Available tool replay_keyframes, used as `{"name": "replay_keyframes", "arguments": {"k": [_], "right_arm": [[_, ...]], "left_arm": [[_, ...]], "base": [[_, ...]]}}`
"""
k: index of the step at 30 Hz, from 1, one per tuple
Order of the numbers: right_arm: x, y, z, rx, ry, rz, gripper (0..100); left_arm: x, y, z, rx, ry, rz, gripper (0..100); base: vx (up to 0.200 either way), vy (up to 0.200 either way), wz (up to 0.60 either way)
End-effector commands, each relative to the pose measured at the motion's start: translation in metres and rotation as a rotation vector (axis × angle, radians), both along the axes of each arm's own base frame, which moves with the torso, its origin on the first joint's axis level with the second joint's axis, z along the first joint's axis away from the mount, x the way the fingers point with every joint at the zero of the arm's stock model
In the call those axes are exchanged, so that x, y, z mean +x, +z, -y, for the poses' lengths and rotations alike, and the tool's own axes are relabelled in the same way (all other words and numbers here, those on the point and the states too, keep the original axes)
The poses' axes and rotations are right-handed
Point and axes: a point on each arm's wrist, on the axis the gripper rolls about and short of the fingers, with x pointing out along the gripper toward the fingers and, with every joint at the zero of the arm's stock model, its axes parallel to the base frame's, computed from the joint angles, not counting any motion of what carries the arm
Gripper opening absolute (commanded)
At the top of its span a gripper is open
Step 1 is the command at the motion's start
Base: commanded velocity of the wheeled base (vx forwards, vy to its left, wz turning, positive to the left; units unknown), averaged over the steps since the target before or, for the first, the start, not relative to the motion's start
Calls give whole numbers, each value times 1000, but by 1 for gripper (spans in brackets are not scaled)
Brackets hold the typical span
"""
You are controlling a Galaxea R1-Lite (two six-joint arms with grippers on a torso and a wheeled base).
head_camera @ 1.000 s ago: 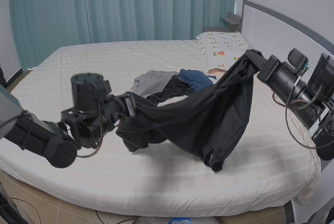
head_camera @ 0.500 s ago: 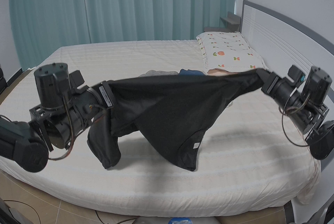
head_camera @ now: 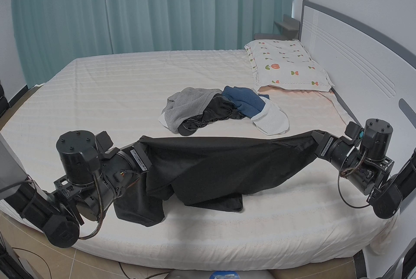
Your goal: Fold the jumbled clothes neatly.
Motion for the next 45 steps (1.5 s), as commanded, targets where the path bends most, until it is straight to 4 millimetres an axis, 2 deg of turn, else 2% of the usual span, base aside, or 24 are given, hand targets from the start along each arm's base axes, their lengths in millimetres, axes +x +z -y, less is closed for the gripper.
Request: {"name": "replay_keyframes", "arguments": {"k": [1, 7, 14, 39, 45], "right_arm": [[-2, -2, -1, -3, 5, -6, 0], [-2, -2, -1, -5, 8, -7, 0], [-3, -1, -2, -3, 10, -3, 0], [-3, 4, -17, -21, -83, 33, 0], [-2, 11, -19, 11, -81, 99, 0]], "left_arm": [[1, -11, 2, 13, -3, -38, 0], [1, -16, 6, 33, 1, -43, 0], [1, -11, 8, 19, 36, -24, 0], [5, 2, 1, 0, 61, 17, 0], [5, 3, -1, -2, 69, 23, 0]], "base": [[-200, 0, 0], [-33, 0, 0], [0, 0, 0], [0, 200, 0], [0, 200, 0]]}}
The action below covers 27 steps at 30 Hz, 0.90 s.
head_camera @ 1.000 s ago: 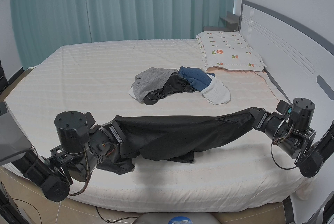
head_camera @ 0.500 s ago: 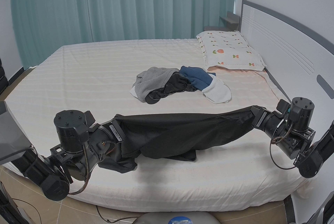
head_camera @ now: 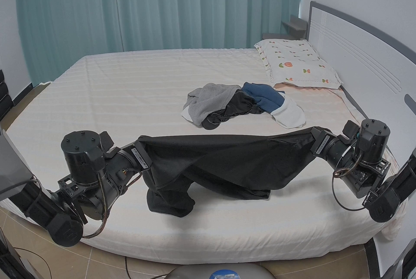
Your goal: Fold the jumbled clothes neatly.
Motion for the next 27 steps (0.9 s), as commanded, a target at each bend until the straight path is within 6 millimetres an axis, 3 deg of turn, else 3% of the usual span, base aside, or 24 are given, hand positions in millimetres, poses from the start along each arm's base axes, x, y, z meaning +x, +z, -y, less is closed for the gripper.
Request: {"name": "replay_keyframes", "arguments": {"k": [1, 27], "right_arm": [[0, 4, -1, 19, 2, 41, 0], [4, 6, -2, 54, 16, 115, 0]], "left_arm": [[-1, 3, -1, -4, 5, 10, 0], [-2, 12, -9, -7, 24, 40, 0]], "base": [[0, 200, 0], [0, 200, 0]]}}
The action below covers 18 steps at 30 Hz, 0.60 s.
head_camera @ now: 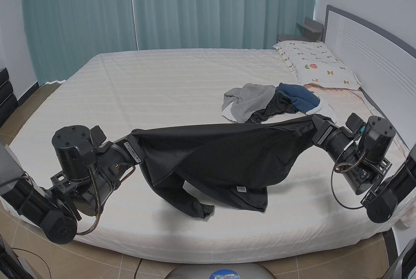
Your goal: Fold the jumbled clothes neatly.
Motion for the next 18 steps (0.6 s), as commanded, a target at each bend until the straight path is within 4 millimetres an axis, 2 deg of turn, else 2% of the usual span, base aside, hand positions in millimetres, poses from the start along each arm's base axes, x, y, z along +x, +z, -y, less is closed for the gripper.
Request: {"name": "replay_keyframes", "arguments": {"k": [1, 18], "right_arm": [[1, -2, -1, -1, 4, -2, 0], [1, -3, -2, 3, 10, -7, 0]], "left_arm": [[-1, 2, -1, -4, 1, 6, 0], [-1, 0, 0, -2, -1, 3, 0]], "base": [[0, 200, 0], [0, 200, 0]]}}
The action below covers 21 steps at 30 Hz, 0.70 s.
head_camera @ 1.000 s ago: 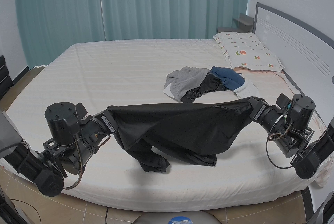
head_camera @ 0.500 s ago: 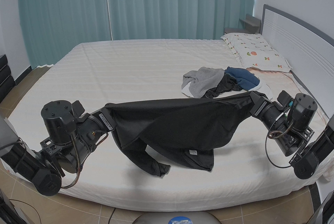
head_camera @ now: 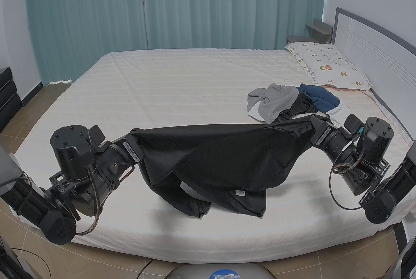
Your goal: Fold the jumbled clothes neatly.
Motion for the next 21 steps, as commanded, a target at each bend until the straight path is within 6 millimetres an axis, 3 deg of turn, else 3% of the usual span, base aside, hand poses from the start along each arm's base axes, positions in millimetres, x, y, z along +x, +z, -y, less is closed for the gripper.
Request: {"name": "replay_keyframes", "arguments": {"k": [1, 11, 20, 21], "right_arm": [[0, 0, -1, 0, 3, 0, 0], [-2, 3, -2, -1, 15, 9, 0], [-16, 10, -6, -12, 37, 27, 0], [-28, 13, -3, -13, 49, 28, 0]], "left_arm": [[0, -1, 0, 2, 0, -4, 0], [-4, -4, 3, 17, -21, -15, 0], [-18, -1, 13, 18, -75, -6, 0], [-22, 2, 17, 28, -93, -2, 0]], "base": [[0, 200, 0], [0, 20, 0], [-200, 0, 0], [-200, 0, 0]]}}
